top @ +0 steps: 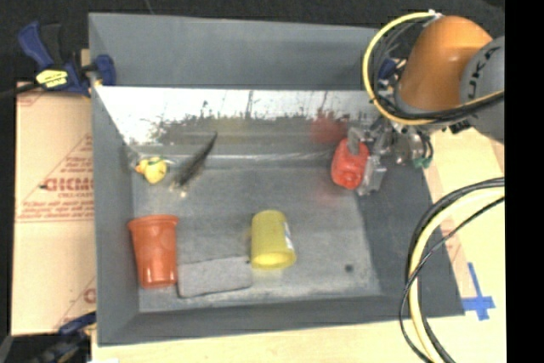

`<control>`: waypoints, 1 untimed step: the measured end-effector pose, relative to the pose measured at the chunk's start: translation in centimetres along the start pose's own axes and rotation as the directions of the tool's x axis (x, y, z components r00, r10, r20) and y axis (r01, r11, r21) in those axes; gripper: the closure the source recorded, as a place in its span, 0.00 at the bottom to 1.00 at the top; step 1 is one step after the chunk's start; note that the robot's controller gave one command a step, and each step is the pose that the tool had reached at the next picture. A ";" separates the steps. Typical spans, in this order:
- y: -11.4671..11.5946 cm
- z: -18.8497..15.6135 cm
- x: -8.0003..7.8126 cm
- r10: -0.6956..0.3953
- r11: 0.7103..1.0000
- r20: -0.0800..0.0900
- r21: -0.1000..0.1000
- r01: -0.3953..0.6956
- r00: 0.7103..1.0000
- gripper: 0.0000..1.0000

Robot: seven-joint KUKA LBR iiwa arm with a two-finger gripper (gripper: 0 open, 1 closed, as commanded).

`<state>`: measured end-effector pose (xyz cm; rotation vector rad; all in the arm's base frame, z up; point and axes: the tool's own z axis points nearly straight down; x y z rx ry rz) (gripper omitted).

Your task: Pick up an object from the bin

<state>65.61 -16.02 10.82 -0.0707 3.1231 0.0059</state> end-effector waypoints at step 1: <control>-0.2 -4.1 -0.4 0.001 1.000 0.014 0.005 -0.001 1.000 1.00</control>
Offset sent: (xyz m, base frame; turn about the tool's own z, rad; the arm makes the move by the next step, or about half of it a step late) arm -0.0001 -0.0004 0.0456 0.0002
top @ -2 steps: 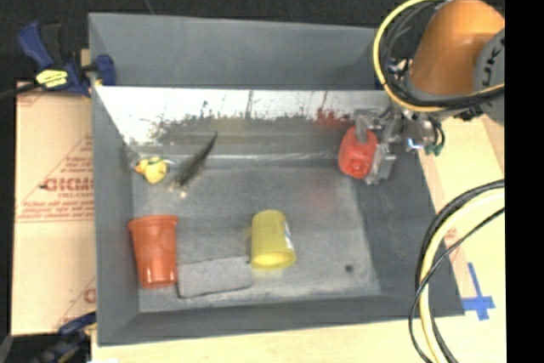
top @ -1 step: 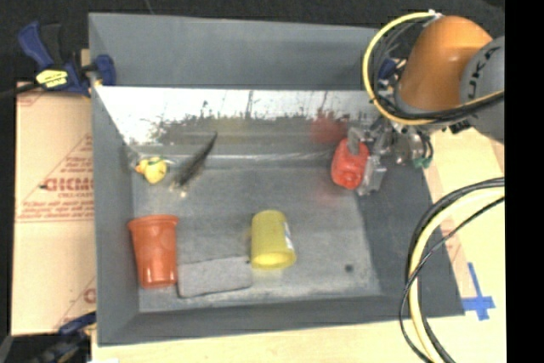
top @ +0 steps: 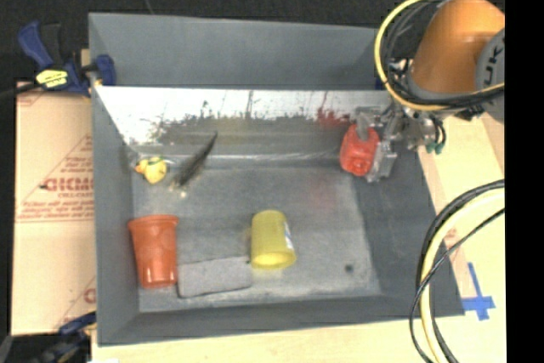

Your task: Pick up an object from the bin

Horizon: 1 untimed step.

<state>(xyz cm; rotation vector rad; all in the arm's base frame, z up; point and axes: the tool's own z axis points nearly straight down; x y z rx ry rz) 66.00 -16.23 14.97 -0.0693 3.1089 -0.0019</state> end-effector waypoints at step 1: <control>0.0 -0.6 0.2 0.000 1.000 -0.006 -0.002 0.000 1.000 1.00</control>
Offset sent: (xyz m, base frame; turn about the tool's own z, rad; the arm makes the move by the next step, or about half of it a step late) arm -0.0007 0.0001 0.0076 0.0000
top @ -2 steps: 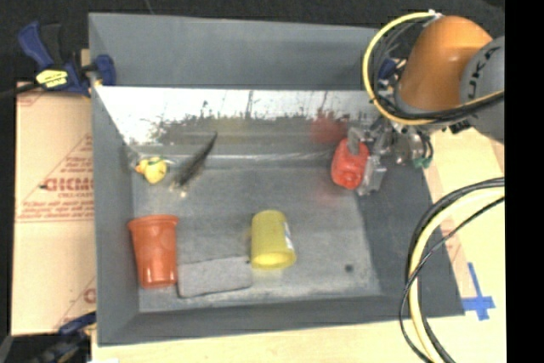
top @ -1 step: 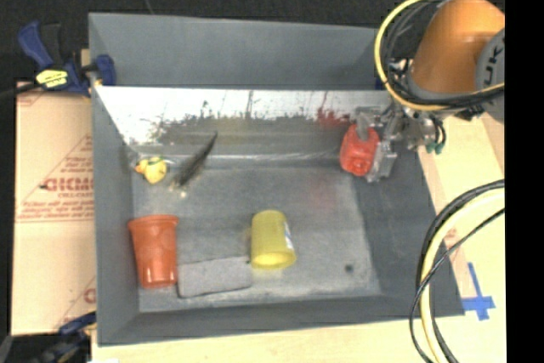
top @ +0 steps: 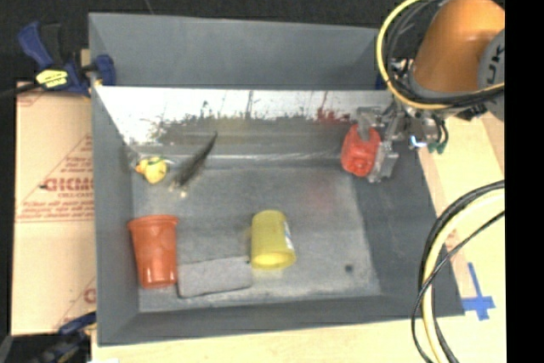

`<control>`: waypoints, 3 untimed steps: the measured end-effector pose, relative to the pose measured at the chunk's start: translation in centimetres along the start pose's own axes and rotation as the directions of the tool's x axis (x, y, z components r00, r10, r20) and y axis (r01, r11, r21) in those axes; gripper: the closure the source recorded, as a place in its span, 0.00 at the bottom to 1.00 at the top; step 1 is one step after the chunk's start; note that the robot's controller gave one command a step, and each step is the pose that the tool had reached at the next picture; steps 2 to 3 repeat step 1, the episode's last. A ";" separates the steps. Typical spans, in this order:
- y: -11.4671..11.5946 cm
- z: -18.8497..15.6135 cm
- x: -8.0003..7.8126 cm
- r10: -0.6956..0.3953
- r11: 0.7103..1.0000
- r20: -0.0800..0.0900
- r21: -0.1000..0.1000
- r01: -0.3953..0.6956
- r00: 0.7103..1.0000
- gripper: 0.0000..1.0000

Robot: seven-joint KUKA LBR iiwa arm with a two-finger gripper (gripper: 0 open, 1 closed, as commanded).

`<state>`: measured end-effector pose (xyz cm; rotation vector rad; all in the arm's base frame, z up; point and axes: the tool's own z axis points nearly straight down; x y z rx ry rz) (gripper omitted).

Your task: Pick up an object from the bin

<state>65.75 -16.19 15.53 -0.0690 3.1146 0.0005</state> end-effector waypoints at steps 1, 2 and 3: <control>-0.1 -0.3 -0.3 0.001 1.000 0.010 0.003 -0.001 1.000 1.00; -0.1 -0.3 -0.3 0.001 1.000 0.010 0.003 -0.001 1.000 1.00; -0.1 -0.3 -0.3 0.001 1.000 0.010 0.003 -0.001 1.000 1.00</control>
Offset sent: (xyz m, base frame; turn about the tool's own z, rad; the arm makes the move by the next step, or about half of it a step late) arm 0.0003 -0.0001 0.0172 0.0001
